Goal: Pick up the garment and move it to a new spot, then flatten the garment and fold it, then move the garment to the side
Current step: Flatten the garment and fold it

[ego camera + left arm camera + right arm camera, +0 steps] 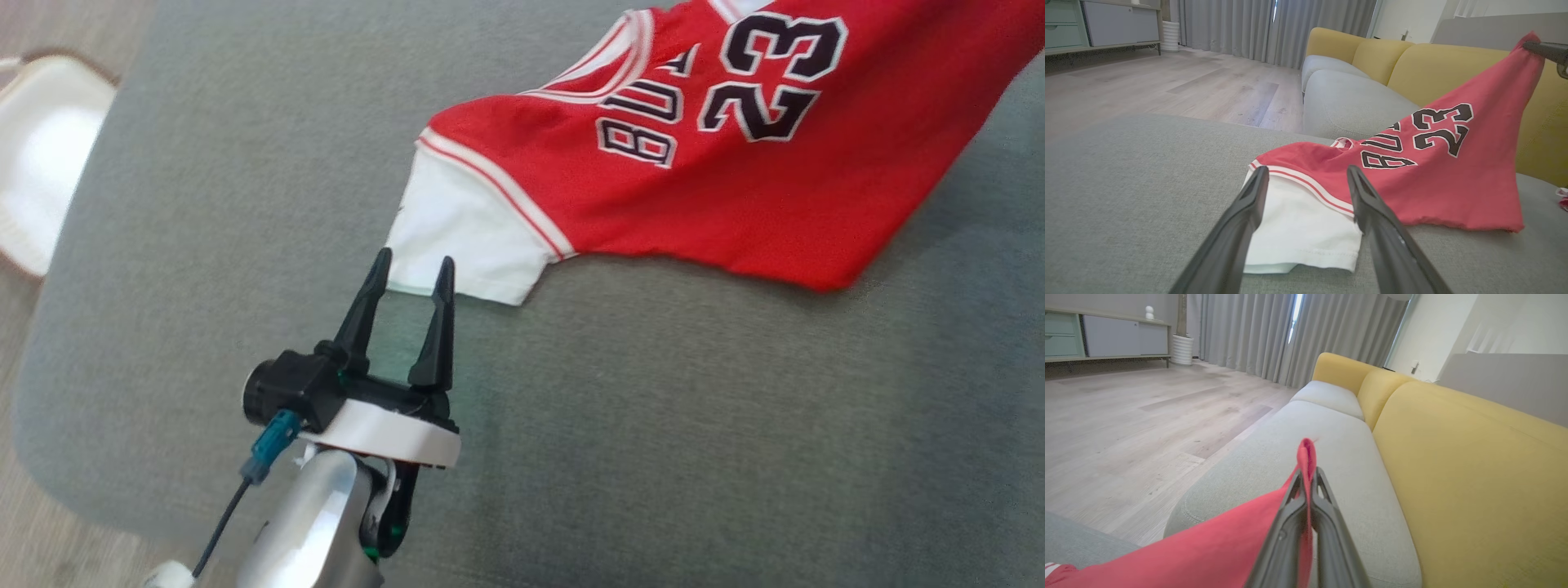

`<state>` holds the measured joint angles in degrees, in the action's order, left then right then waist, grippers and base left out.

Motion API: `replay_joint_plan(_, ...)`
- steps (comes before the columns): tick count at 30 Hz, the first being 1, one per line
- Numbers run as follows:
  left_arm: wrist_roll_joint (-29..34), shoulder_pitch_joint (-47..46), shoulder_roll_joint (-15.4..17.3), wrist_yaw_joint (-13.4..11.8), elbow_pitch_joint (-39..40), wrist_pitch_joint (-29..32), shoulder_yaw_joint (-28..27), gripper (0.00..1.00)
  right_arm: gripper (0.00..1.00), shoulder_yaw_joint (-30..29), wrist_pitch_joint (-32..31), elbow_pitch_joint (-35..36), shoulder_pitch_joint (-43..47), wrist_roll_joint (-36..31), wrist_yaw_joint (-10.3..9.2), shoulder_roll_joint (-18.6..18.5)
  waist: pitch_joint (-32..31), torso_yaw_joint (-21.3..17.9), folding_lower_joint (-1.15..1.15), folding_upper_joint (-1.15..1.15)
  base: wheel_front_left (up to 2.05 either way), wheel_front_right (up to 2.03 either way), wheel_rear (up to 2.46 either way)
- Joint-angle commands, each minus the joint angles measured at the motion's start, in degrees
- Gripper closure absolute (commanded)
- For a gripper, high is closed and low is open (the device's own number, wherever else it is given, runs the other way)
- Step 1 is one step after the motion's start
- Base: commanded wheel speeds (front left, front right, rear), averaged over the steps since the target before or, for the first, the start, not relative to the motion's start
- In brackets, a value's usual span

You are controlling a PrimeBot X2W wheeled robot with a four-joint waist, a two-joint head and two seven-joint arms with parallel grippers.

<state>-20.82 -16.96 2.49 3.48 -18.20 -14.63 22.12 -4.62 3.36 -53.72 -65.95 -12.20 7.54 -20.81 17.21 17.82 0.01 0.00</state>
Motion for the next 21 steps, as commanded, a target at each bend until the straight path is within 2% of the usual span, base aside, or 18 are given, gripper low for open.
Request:
replay_joint_plan(1, -0.33, -1.92, 0.39, -0.39, 1.96, -0.37, -1.4, 0.0, 1.0, 0.3, -0.47, 0.75, -1.46, -0.82, -0.05, 0.16, 1.02, 1.27, -0.01, 0.0, 0.0, 0.0, 0.0)
replay_joint_plan(2, -0.55, -2.04, 0.39, -0.59, 2.01, -0.37, -1.18, 0.0, 0.91, 0.34, -0.44, -0.28, -1.96, -1.71, -0.05, 0.31, 1.21, 1.53, -0.01, 0.0, 0.0, 0.0, 0.0)
replay_joint_plan(3, -0.74, -2.16, 0.39, -0.75, 2.06, -0.37, -0.98, 0.0, 0.49, 0.64, -0.12, -1.32, -2.2, -2.44, -0.05, 0.72, 1.35, 1.7, -0.01, 0.0, 0.0, 0.0, 0.0)
replay_joint_plan(4, -0.9, -2.25, 0.39, -0.91, 2.09, -0.37, -0.8, 0.0, 0.0, 1.09, 0.24, -2.52, -2.25, -2.92, -0.05, 1.21, 1.43, 1.79, -0.01, 0.0, 0.0, 0.0, 0.0)
replay_joint_plan(10, -1.02, -2.6, 0.39, -1.57, 1.95, -0.37, -1.05, 0.0, 0.0, 1.58, 4.26, -7.49, -0.88, -4.69, -0.05, 3.12, 0.5, 0.21, -0.01, 0.0, 0.0, 0.0, 0.0)
replay_joint_plan(14, -0.27, -2.47, 0.39, -1.42, 1.76, -0.37, -2.45, 0.0, 0.0, 1.08, 8.51, -9.01, 1.05, -2.72, -0.05, 5.75, -1.39, -2.51, -0.01, 0.0, 0.0, 0.0, 0.0)
replay_joint_plan(17, 0.34, -1.89, 0.39, -1.31, 1.73, -0.37, -3.98, 0.0, 0.0, 1.07, 10.67, -8.34, 3.47, -0.12, -0.05, 8.06, -3.09, -5.26, -0.01, 0.0, 0.0, 0.0, 0.0)
replay_joint_plan(21, 1.55, -0.81, 0.39, -1.05, 1.9, -0.37, -6.24, 0.0, 0.0, 1.32, 11.55, -3.39, 8.88, 4.21, -0.05, 11.25, -5.4, -9.21, -0.01, 0.0, 0.0, 0.0, 0.0)
